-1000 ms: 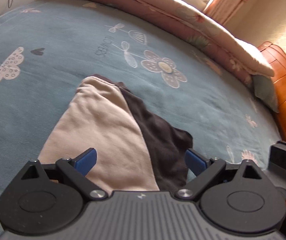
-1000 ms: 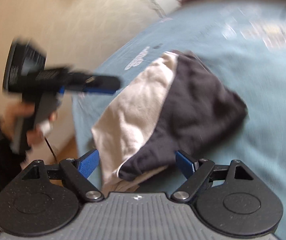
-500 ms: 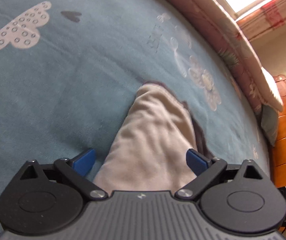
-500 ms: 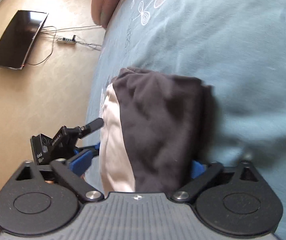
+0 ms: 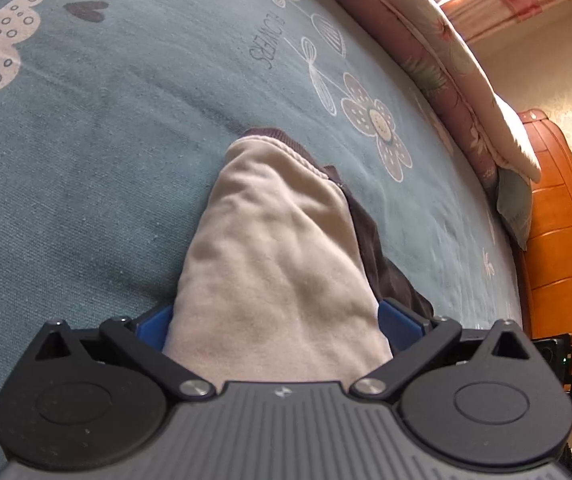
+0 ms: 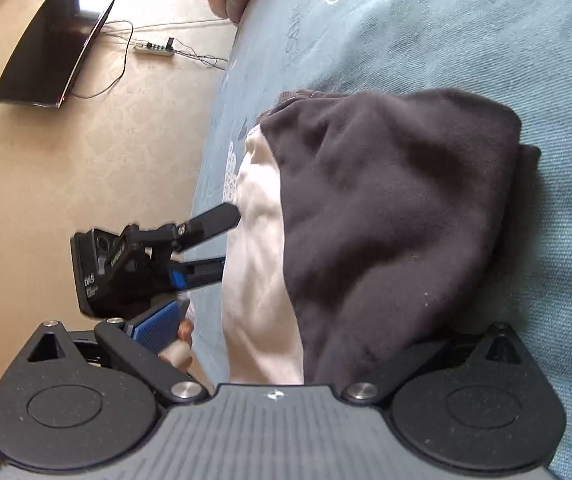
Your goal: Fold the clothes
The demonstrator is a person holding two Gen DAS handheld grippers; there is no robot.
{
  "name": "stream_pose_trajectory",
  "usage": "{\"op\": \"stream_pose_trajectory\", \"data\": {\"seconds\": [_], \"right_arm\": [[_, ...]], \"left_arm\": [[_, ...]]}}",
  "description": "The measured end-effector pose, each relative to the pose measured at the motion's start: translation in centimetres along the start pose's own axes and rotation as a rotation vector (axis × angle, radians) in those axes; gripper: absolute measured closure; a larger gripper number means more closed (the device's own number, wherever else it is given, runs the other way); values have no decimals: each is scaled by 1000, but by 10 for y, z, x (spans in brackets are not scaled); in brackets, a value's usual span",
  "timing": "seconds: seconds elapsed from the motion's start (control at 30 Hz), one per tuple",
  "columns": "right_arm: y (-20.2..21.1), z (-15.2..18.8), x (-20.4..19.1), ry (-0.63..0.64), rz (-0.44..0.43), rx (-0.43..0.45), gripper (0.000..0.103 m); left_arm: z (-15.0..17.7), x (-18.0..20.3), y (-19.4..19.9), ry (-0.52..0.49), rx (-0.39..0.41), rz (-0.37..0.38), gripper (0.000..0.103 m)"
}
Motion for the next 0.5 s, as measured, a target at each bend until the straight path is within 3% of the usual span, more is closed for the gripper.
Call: {"op": "stream_pose_trajectory", "data": {"seconds": [0.13,0.27,0.37,0.43,0.5], "right_arm": [[15,29,1,68,-29,-55,0],[-4,14,-9,177,-14,-2,4],[-6,12,-10,199,2,16,9],[2,19,-5,235,43,24,27],[7,16,9,204,55,37,61]], "left_arm": [[11,1,4,-32,-24,14,2],[8,0,3,7,10,32,2],[14,6,2,-35,4,20,2],[17,11,4,-33,9,39,2],[22,19,4,-53,17,31,2]]}}
Point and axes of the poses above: each gripper's, at about its wrist camera, not at the fingertips, and y roughly against the way its jaws point, x to its right, z to its underside, the point moved 5 cm from there along -y, roughly the way its jaws point, and after that the axes turned 2 degrees about x, right-handed, at the moved point
